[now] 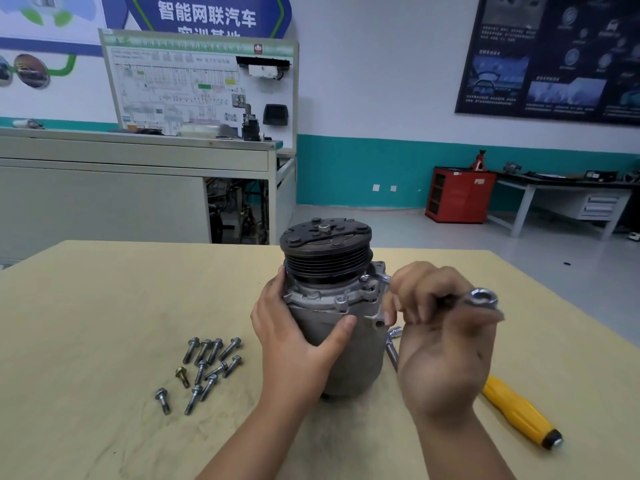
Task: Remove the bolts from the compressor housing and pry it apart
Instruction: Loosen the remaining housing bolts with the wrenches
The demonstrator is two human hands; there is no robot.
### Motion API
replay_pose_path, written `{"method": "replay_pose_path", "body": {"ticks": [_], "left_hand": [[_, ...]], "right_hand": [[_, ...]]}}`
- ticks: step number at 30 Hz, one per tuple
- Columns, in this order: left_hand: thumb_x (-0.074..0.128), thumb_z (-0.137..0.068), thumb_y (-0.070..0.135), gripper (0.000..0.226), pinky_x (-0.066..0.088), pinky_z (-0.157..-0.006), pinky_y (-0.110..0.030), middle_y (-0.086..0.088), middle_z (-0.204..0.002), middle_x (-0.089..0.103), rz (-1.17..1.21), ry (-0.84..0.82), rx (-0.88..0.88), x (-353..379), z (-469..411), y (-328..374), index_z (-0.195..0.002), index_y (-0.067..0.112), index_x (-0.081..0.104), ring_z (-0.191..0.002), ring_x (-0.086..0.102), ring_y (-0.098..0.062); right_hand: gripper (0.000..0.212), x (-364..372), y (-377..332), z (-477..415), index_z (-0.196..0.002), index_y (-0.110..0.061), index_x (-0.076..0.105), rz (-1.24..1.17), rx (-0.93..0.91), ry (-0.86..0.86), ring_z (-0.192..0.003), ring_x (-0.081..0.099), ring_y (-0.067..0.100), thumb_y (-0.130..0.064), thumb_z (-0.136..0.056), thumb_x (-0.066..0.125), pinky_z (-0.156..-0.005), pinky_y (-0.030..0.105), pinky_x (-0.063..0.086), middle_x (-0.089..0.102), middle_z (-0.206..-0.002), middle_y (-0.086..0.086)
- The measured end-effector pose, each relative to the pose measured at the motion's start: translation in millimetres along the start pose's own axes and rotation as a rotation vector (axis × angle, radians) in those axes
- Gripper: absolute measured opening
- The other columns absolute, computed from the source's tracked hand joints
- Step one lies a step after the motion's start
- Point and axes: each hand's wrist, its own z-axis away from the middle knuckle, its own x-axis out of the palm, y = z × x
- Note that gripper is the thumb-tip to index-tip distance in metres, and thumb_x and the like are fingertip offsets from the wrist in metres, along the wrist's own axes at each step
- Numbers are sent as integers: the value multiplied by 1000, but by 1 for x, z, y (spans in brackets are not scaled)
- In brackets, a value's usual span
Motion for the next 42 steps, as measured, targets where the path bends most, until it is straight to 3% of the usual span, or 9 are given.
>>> {"method": "replay_pose_path", "body": {"ticks": [4, 10, 16, 19, 24, 28, 31, 38, 42], "left_hand": [[56, -60, 70, 84, 19, -103, -20, 17, -134, 30, 0, -12, -3, 0, -1, 0, -133, 49, 19, -126, 20, 0], [55, -60, 71, 83, 20, -104, -23, 21, -133, 28, 4, -25, -9, -1, 0, 2, -131, 54, 16, -126, 19, 3], [55, -60, 72, 81, 20, -104, -25, 20, -133, 29, 1, -28, -8, -2, 0, 2, -129, 56, 17, -125, 18, 4], [55, -59, 72, 81, 20, -104, -22, 18, -133, 30, -2, -29, -12, -2, 0, 3, -129, 55, 17, -125, 19, 5], [56, -60, 72, 81, 11, -97, 3, 18, -133, 31, -2, -17, -13, -2, 0, 3, -130, 52, 20, -125, 21, 2], [56, -60, 72, 82, 11, -96, 4, 20, -133, 31, -2, -26, -17, -2, 0, 3, -131, 53, 20, -128, 22, 0], [57, -60, 72, 82, 11, -96, 5, 28, -130, 29, -1, -23, -6, -2, 1, 2, -131, 53, 20, -128, 22, 0], [56, -59, 73, 84, 12, -98, 3, 16, -136, 31, 4, -24, -31, -1, 1, 4, -132, 52, 20, -131, 21, -2], [56, -59, 73, 83, 18, -103, -15, 18, -137, 30, -3, -28, -10, -1, 1, 4, -131, 54, 19, -132, 20, -3]], "right_hand": [[49, -16, -1, -14, -57, -20, 35, -186, 170, 85, -54, 32, 17, -60, -84, 36, -48, 20, 28, 34, -55, -6], [62, -38, 9, -32, -52, -20, 36, -367, 393, 206, -47, 29, 12, -56, -95, 9, -39, 15, 23, 28, -49, -6], [65, -48, 26, -53, -49, -21, 37, -476, 597, 270, -42, 27, 8, -59, -95, 12, -35, 18, 14, 25, -46, -7], [64, -50, 34, -62, -49, -20, 37, -514, 697, 276, -39, 26, 8, -59, -96, 14, -33, 20, 14, 24, -46, -7], [66, -53, 50, -77, -48, -19, 39, -564, 901, 297, -34, 27, 5, -58, -97, 17, -28, 18, 14, 24, -43, -8], [61, -50, 63, -85, -54, -17, 37, -554, 1034, 298, -32, 29, 4, -55, -99, 18, -24, 15, 13, 25, -42, -7], [56, -48, 69, -86, -60, -17, 33, -556, 1083, 318, -30, 30, 4, -52, -100, 17, -22, 15, 15, 25, -41, -6], [56, -46, 73, -87, -59, -16, 33, -610, 1109, 351, -28, 30, 4, -52, -100, 19, -23, 15, 17, 25, -39, -6], [58, -51, 63, -90, -56, -15, 35, -719, 1021, 439, -28, 31, 4, -51, -100, 21, -24, 17, 16, 26, -39, -7]]}}
